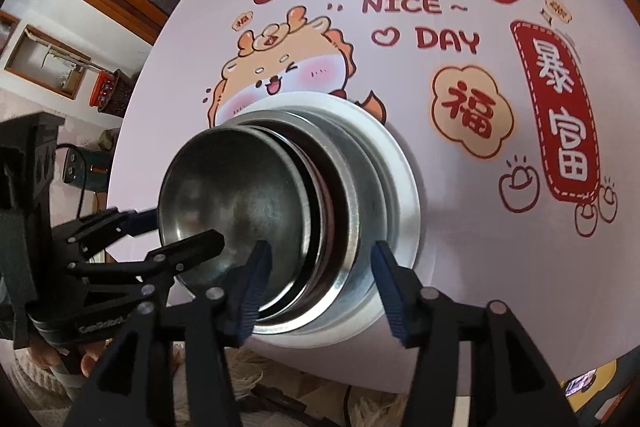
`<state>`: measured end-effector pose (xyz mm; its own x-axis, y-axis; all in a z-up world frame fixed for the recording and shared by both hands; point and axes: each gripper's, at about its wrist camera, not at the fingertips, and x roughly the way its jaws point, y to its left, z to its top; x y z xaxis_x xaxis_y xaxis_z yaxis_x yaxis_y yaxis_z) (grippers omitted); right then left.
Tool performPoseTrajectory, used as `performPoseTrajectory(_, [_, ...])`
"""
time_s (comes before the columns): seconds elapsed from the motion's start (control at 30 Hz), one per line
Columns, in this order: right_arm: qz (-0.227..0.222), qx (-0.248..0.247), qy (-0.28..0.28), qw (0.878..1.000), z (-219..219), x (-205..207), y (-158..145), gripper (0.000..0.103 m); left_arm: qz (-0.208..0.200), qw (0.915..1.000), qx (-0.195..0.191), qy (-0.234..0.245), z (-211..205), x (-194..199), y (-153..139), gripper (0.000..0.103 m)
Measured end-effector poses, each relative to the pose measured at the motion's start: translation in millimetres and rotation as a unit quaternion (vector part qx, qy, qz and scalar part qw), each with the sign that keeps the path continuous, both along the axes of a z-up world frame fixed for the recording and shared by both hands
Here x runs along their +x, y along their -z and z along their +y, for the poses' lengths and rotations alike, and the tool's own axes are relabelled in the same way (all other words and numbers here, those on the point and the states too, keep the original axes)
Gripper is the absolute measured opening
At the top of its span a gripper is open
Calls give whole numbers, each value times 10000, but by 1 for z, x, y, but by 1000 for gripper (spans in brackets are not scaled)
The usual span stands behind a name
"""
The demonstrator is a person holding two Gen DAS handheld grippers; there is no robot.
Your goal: Organize plates and bowls
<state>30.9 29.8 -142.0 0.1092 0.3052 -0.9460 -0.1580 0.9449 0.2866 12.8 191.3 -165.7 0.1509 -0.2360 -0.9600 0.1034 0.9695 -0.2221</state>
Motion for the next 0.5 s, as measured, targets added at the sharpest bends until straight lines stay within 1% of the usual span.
performPoseTrajectory(0.03, [-34,-16,10,10000,0,-1,-1,53,-85,9999,67,-9,0,-1,-4,74])
performPoseTrajectory(0.07, [-60,-17,24,10000,-1,-2,-3,53,-130,9999,91,-20,0,-1,-7,76])
performPoseTrajectory(0.2, [-126,7,119,9998,-7,-8,-6,53,-217,9997,85,-33,-1,-5,-18,77])
performPoseTrajectory(0.27, [-166,31,161,9997,-11,-11,-8,53,-278,9996,59,-1,-4,-8,-23,81])
performPoseTrajectory(0.33, [-158,56,199,9997,-16,-15,-11,53,-321,9994,90,10,-8,-11,-27,83])
performPoseTrajectory(0.43, [-208,39,225,9995,-24,-19,-19,53,-285,9995,135,36,-17,-14,-35,83])
performPoseTrajectory(0.5, [-312,-8,251,9992,-31,-22,-25,53,-346,9993,138,32,-23,-15,-41,83])
